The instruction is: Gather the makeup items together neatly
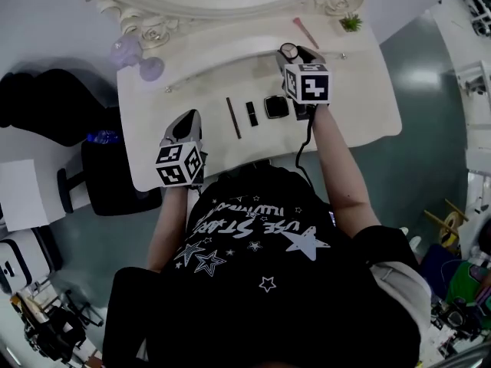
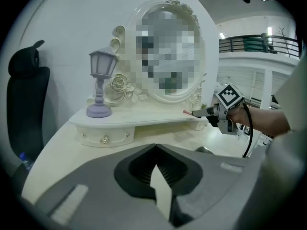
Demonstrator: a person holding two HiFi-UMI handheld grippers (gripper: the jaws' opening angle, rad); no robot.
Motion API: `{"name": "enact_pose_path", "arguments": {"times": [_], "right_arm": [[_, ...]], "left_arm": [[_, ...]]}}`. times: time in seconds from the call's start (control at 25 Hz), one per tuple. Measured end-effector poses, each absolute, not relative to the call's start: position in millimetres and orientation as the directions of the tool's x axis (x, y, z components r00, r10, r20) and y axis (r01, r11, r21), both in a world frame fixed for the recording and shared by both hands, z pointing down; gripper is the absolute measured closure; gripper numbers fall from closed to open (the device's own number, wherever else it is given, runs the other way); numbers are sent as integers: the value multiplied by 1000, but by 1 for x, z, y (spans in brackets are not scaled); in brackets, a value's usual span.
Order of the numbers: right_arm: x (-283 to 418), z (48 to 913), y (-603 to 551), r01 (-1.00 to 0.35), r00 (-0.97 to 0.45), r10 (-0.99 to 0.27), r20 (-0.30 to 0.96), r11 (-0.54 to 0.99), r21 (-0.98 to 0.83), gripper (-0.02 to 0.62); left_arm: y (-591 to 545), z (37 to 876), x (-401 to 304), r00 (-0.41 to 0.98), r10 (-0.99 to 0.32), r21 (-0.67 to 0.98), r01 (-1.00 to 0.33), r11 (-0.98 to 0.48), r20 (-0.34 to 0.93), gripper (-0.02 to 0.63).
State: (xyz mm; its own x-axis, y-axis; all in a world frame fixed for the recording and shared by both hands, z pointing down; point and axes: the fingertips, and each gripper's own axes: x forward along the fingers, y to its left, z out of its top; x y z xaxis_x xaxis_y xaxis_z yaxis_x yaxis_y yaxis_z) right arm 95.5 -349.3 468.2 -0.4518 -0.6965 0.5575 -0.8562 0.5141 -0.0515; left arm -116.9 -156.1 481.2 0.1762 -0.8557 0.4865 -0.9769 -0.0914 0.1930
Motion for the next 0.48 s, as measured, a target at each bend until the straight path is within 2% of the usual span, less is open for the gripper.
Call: {"name": "enact_pose_path", "arguments": {"times": [0.48], "right_arm": [[155,505,-291,-933,-303,-714,631,358,-42,345]], "left_arm": [[-146,498,-90,321,-791,224,-946,-236,521,604]]}}
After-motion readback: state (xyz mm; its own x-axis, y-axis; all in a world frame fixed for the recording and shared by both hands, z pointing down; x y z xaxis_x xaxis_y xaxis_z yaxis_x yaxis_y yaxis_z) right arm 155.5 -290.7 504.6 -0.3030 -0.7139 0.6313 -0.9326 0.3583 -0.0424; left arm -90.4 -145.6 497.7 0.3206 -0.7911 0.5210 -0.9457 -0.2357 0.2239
